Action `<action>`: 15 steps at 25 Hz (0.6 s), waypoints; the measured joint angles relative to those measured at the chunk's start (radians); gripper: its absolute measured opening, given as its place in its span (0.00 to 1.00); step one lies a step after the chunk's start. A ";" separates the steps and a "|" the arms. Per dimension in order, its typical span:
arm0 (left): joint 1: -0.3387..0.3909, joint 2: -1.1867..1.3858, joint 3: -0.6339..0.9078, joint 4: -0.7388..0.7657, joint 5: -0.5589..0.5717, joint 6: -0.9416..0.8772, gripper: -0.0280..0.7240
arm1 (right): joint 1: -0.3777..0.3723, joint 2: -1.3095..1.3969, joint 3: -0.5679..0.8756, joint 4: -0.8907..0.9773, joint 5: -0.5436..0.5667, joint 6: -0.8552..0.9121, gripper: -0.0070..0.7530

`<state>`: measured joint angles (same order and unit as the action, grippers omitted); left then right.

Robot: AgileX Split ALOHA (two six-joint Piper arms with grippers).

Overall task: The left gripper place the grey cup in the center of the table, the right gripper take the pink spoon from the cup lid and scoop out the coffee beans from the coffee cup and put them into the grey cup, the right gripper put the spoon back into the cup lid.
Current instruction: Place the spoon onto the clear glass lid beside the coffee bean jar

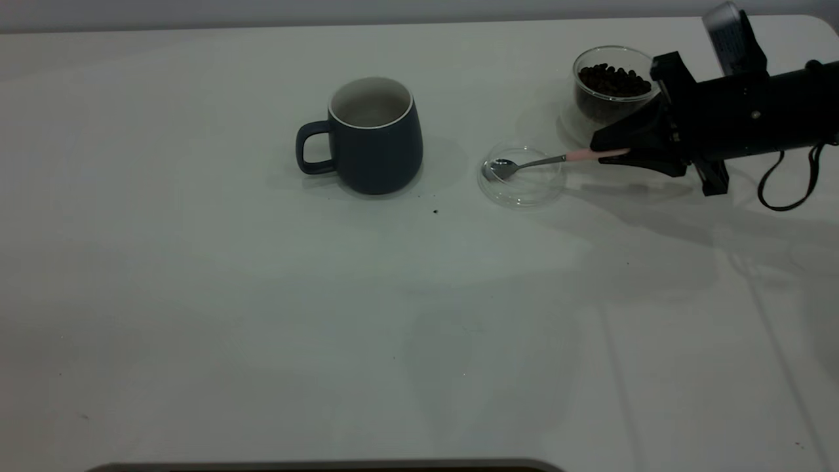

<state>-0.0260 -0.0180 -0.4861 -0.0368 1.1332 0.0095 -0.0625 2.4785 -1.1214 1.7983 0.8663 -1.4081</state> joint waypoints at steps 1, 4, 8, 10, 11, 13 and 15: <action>0.000 0.000 0.000 0.000 0.000 0.000 0.79 | 0.002 0.000 -0.001 0.000 -0.003 0.000 0.15; 0.000 0.000 0.000 0.000 0.000 0.000 0.79 | 0.003 0.000 -0.001 0.000 -0.014 0.000 0.15; 0.000 0.000 0.000 0.000 0.000 0.000 0.79 | 0.004 0.000 -0.001 0.000 -0.032 -0.013 0.21; 0.000 0.000 0.000 0.000 0.000 0.000 0.79 | 0.004 0.001 -0.001 0.000 -0.054 -0.017 0.29; 0.000 0.000 0.000 0.000 0.000 0.000 0.79 | 0.004 0.001 -0.001 0.000 -0.059 -0.019 0.35; 0.000 0.000 0.000 0.000 0.000 0.000 0.79 | 0.004 0.001 -0.001 0.000 -0.061 -0.020 0.48; 0.000 0.000 0.000 0.000 0.000 0.000 0.79 | 0.004 0.001 -0.001 -0.001 -0.063 -0.022 0.61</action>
<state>-0.0260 -0.0180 -0.4861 -0.0368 1.1332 0.0095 -0.0584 2.4795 -1.1224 1.7973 0.8034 -1.4304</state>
